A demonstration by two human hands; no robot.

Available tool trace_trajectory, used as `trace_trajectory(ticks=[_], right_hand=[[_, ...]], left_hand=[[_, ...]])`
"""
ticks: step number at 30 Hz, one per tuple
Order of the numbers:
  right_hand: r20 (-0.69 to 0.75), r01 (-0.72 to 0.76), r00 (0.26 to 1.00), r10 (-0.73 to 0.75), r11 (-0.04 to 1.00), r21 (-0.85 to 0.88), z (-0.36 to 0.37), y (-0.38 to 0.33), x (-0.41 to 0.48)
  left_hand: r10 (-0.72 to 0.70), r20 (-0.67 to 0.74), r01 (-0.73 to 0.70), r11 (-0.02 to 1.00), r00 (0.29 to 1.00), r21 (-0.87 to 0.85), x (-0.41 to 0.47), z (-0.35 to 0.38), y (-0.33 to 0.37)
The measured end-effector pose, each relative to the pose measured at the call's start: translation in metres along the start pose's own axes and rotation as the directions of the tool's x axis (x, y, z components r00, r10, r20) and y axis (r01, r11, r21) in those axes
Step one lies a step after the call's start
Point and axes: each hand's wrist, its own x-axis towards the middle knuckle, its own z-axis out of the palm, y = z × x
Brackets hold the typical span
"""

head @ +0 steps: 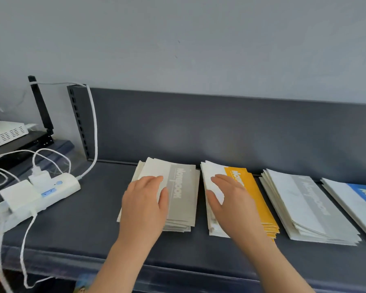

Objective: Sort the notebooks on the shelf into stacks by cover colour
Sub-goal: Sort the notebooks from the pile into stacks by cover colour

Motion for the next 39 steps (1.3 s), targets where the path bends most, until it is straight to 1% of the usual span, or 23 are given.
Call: trace_trajectory(ticks=[3,6,11,16,22,25,29,36,39], right_hand=[[-0.048,-0.041,0.998,0.040,0.998,-0.036,-0.014,0.021,-0.012],[-0.104,-0.098,0.990,0.091,0.993,-0.063,-0.036,0.045,-0.026],[-0.124,-0.202,0.974,0.189,0.974,-0.102,-0.078,0.100,-0.056],[-0.154,-0.301,0.947,0.281,0.946,-0.122,-0.128,0.166,-0.091],[-0.180,-0.359,0.927,0.330,0.918,-0.166,-0.201,0.252,-0.136],[-0.198,-0.384,0.916,0.348,0.905,-0.185,-0.230,0.298,-0.157],[-0.202,-0.432,0.897,0.394,0.879,-0.203,-0.258,0.352,-0.176],[-0.231,-0.507,0.856,0.463,0.838,-0.200,-0.289,0.424,-0.182],[-0.253,-0.535,0.839,0.481,0.814,-0.225,-0.301,0.450,-0.179]], left_hand=[[0.095,0.016,-0.093,0.992,0.995,-0.082,-0.007,0.008,0.028],[0.169,0.048,-0.163,0.980,0.984,-0.115,-0.013,0.020,0.057],[0.219,0.132,-0.187,0.958,0.967,-0.217,-0.028,0.050,0.116],[0.290,0.165,-0.234,0.927,0.943,-0.293,-0.052,0.082,0.193],[0.323,0.228,-0.229,0.904,0.918,-0.361,-0.090,0.121,0.297],[0.350,0.224,-0.246,0.888,0.910,-0.389,-0.105,0.141,0.345],[0.357,0.245,-0.230,0.875,0.901,-0.427,-0.123,0.170,0.394],[0.427,0.291,-0.266,0.847,0.856,-0.461,-0.126,0.218,0.462],[0.465,0.299,-0.292,0.829,0.833,-0.477,-0.120,0.238,0.490]])
